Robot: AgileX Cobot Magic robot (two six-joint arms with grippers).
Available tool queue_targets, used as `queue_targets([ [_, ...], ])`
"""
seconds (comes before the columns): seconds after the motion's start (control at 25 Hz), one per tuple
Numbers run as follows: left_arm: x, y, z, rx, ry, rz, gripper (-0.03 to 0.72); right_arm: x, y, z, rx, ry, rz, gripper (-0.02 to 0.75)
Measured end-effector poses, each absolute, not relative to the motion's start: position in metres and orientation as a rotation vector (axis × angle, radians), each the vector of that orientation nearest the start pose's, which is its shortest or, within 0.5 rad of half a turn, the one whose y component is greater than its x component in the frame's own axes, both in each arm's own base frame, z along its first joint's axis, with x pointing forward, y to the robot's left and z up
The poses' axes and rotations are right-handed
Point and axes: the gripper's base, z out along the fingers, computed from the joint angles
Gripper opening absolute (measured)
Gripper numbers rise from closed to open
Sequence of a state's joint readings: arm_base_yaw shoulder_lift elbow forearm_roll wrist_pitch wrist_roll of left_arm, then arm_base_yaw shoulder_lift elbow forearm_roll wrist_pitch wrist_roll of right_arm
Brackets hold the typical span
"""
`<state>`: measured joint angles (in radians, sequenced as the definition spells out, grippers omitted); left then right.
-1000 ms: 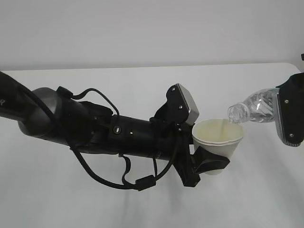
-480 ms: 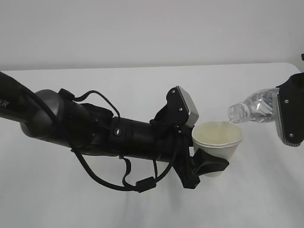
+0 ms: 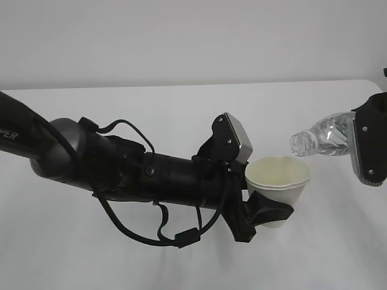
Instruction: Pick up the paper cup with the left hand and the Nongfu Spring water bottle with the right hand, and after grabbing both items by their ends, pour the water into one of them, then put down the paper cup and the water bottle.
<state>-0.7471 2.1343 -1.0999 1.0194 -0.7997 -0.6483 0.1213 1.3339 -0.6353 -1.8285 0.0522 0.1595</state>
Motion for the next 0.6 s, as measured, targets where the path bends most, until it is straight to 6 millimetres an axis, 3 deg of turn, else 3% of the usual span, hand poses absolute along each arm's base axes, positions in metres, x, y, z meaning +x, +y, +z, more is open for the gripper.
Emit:
queue_targets([
  [0.6,0.265,-0.322,0.122,1.271,1.584,-1.041,0.414,0.262,0.038,0.23,-1.815,1.441,-0.906,0.367],
])
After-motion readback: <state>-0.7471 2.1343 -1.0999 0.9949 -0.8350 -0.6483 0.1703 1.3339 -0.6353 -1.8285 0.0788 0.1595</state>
